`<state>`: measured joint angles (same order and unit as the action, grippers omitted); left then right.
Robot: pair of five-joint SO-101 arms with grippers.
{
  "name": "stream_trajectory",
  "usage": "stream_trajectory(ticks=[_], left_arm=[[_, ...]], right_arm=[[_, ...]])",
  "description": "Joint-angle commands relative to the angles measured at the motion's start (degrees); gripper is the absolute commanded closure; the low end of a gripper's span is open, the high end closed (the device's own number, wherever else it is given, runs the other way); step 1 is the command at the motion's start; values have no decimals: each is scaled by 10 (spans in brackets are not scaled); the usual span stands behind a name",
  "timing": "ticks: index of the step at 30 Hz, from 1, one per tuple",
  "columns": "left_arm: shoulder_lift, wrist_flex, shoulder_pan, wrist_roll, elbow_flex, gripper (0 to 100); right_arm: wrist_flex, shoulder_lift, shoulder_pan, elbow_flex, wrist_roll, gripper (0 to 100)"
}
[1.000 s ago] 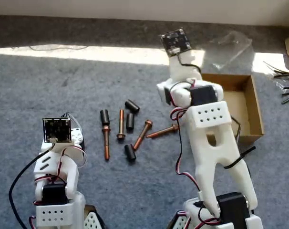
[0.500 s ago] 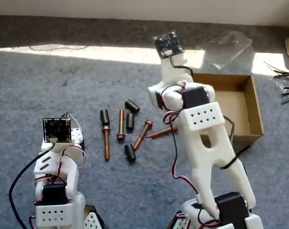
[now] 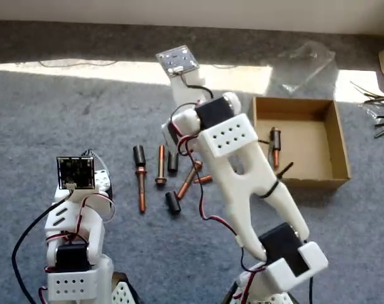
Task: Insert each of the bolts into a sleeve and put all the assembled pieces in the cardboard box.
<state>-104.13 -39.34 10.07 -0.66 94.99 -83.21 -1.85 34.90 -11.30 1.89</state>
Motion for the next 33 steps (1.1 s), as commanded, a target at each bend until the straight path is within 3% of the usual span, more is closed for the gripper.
stream_trajectory(ticks=[1, 10, 17, 22, 33], left_arm=[[-6, -2, 7, 4, -5, 995], [-6, -2, 7, 4, -5, 995], [-6, 0, 73, 4, -6, 995], [-6, 0, 105, 5, -7, 995], [-6, 0, 106, 5, -10, 995]], right_arm=[[-44, -51, 30, -97, 37, 868], [-77, -206, 57, -218, 53, 868], [-79, -313, 56, -294, 98, 868], [-80, -383, 42, -333, 99, 868], [-118, -450, 6, -388, 99, 868]])
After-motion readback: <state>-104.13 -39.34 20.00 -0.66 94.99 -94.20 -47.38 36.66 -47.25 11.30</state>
